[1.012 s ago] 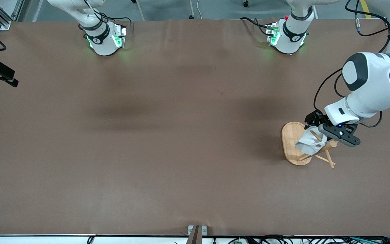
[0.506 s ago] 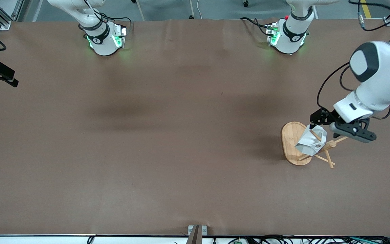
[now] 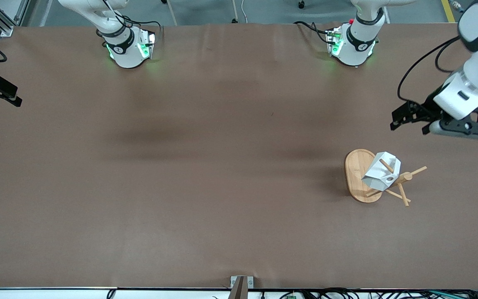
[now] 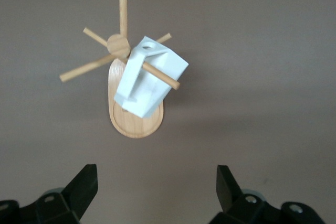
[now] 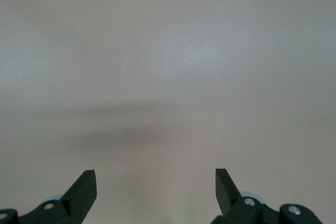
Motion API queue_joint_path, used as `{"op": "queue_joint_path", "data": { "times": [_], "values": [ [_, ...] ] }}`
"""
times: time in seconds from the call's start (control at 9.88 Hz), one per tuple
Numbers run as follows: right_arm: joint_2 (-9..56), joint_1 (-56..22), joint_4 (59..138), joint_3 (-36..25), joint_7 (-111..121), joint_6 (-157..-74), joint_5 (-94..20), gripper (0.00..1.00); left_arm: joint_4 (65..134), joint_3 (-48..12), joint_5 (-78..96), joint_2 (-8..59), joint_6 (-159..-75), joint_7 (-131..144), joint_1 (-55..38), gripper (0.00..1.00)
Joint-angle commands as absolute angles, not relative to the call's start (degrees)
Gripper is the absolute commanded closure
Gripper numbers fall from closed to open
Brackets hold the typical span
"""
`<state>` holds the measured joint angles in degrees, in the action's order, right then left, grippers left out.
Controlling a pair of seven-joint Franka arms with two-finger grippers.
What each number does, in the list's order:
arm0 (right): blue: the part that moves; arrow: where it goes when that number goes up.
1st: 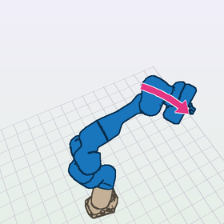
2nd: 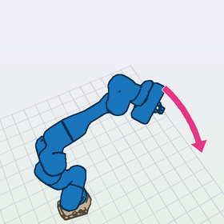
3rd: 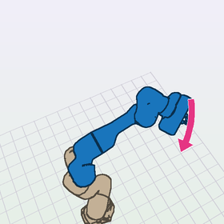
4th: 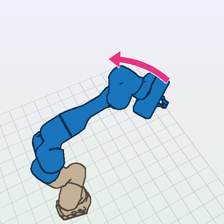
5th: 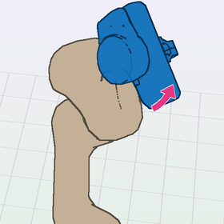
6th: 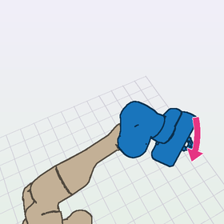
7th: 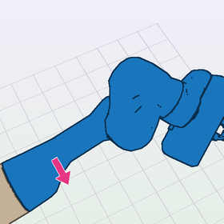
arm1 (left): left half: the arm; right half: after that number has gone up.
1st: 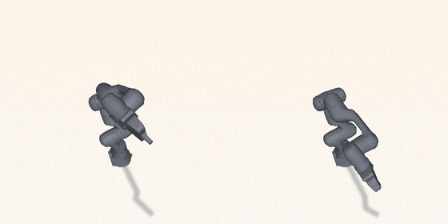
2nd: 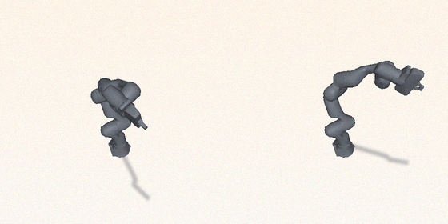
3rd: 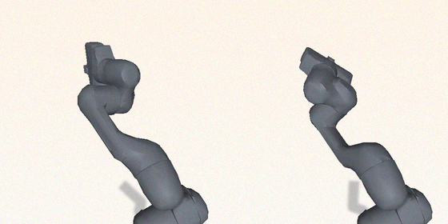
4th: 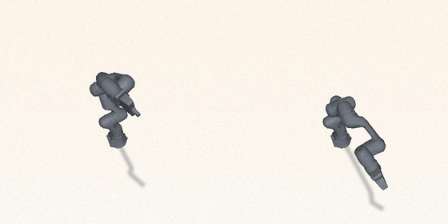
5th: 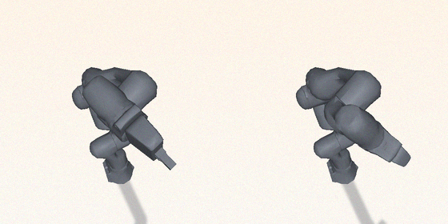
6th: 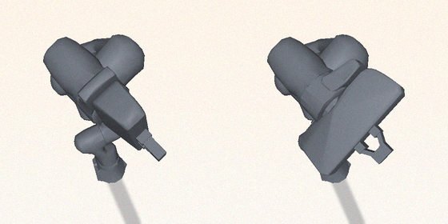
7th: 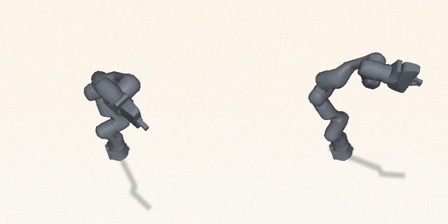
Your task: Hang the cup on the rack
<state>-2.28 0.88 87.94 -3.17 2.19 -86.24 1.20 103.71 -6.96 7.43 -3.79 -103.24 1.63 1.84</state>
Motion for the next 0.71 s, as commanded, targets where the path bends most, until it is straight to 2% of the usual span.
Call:
{"op": "queue_joint_path", "data": {
  "times": [0.0,0.2,0.61],
  "values": [
    [-1.9,1.8,87.5,-2.8,1.8,-86.2,1.1,0.00,101.3,-9.1,5.9,-4.0,-99.0,8.7,2.3,0.00],
    [-1.9,1.8,87.5,-2.8,1.8,-86.2,1.1,0.00,99.6,-10.8,0.6,-4.9,-98.2,7.3,3.0,0.00],
    [-1.9,1.8,87.5,-2.9,1.8,-86.2,1.1,0.00,96.9,-10.2,0.4,-4.6,-96.1,3.2,3.6,0.00]
  ]
}}
